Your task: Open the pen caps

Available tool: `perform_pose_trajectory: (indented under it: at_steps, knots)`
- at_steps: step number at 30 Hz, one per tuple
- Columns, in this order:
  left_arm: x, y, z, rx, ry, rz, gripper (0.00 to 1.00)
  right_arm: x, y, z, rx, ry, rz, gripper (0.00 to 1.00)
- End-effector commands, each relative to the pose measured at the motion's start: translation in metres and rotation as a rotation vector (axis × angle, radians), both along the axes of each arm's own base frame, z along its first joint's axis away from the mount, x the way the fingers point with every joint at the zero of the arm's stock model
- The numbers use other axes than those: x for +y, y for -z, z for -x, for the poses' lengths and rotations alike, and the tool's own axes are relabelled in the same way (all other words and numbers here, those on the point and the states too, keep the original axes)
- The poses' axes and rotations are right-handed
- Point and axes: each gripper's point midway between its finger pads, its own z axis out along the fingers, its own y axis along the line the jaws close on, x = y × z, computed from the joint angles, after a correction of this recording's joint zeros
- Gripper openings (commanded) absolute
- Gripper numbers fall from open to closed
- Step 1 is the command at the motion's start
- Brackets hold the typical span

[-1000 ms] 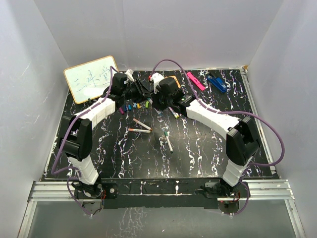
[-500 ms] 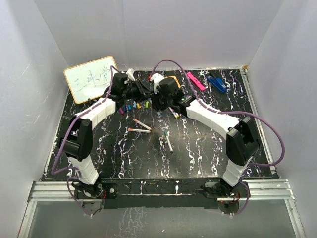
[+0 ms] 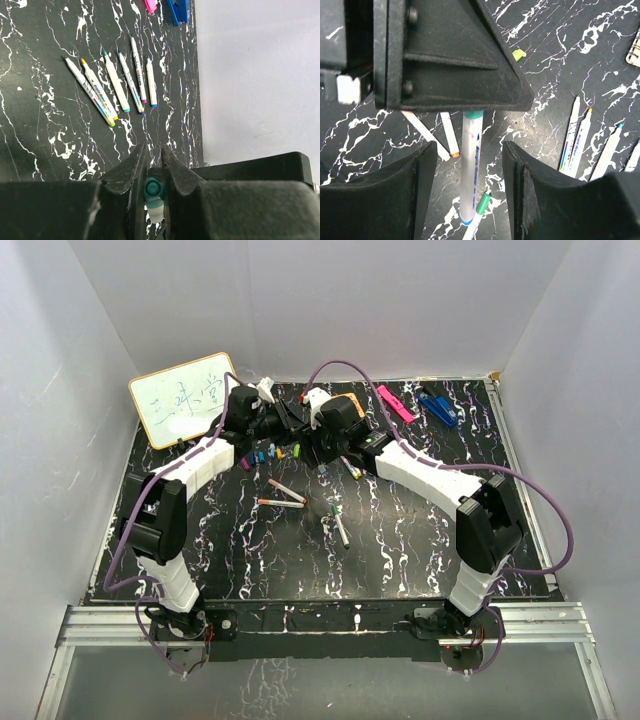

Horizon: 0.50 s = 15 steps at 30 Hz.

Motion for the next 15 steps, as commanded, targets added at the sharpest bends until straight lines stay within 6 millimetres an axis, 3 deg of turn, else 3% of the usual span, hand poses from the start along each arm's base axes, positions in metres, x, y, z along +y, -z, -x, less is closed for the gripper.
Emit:
perform_pose_trajectory:
  at_steps: [1,15]
  knots:
    - [-0.0101,-0.0186,0.0052,-0.037,0.040,0.035,0.00,0.0155,-0.0200,-0.0171,-0.053,0.003,-0.070,0.50]
    - [-0.0134,-0.0104,0.0097,-0.027,0.050,0.012,0.00,0.0159,-0.0192,-0.0182,-0.053,0.008,-0.072,0.25]
